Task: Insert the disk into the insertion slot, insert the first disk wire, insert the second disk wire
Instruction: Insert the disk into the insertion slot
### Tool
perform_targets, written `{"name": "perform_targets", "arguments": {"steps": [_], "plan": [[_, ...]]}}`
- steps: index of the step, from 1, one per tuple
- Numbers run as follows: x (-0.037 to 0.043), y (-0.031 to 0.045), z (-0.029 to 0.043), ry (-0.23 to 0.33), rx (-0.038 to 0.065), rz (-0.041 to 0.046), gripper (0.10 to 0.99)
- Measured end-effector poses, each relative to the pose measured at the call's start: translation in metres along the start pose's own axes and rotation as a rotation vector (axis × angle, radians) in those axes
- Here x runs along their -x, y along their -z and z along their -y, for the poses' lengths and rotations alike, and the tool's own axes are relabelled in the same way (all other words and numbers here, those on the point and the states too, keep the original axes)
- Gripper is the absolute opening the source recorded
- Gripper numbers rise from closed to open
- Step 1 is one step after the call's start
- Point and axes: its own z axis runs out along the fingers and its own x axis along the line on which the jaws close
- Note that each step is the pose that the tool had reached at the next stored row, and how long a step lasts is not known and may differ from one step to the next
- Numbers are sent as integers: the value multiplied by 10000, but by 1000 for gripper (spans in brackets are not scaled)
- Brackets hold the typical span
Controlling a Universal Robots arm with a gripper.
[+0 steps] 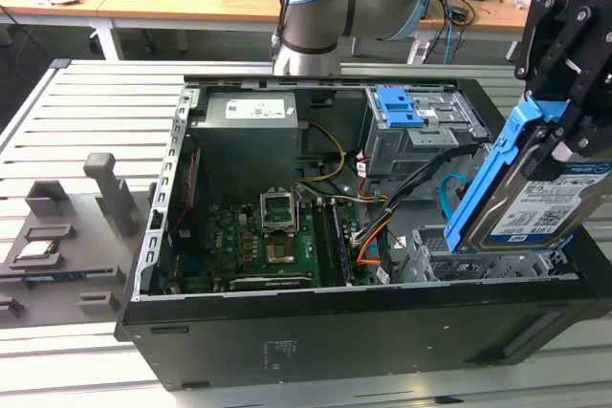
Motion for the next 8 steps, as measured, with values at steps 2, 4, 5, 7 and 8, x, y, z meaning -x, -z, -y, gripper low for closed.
{"name": "perform_targets", "arguments": {"steps": [2, 4, 5, 7, 8], "plan": [[22, -27, -24, 1, 0, 1, 365], [49, -47, -44, 1, 1, 1, 365], [64, -56, -48, 1, 0, -1, 365], [100, -85, -51, 2, 0, 0, 365], [117, -101, -51, 3, 0, -1, 365]]}}
